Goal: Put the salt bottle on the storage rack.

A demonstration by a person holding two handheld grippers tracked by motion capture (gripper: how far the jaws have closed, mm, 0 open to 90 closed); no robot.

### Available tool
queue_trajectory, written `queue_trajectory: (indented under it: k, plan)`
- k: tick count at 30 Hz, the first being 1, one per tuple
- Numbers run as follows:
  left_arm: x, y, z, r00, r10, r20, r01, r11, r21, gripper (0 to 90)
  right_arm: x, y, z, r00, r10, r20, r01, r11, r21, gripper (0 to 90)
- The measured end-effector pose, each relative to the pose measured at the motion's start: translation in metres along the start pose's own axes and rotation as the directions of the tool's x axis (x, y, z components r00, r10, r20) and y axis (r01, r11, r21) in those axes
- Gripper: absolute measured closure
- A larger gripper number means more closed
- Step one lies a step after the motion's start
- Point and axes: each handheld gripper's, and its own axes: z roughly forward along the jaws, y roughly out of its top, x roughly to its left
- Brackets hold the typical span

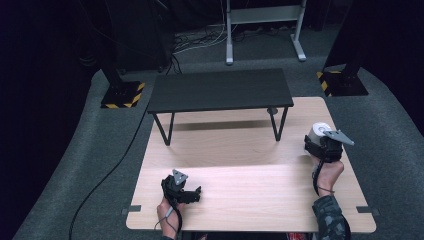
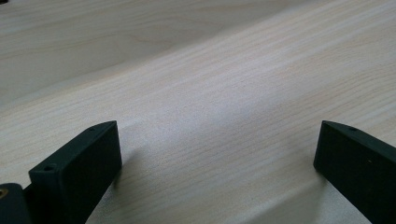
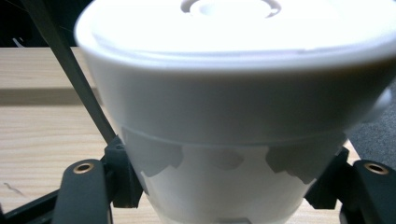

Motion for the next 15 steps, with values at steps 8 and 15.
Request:
queue_trajectory:
  k: [8, 15]
  plan:
    - [0.000, 0.000, 0.000, 1.0000, 0.000, 0.000, 0.000, 1.0000, 0.000, 0.2, 0.002, 0.012, -0.008, 0.9999, -0.009, -0.006, 0.009, 1.000, -0.017, 29.5]
    - [0.000, 0.000, 0.000, 1.0000, 0.000, 0.000, 0.000, 1.0000, 0.000, 0.2, 0.004, 0.024, -0.014, 0.9998, -0.019, -0.010, 0.019, 0.999, -0.026, 29.5]
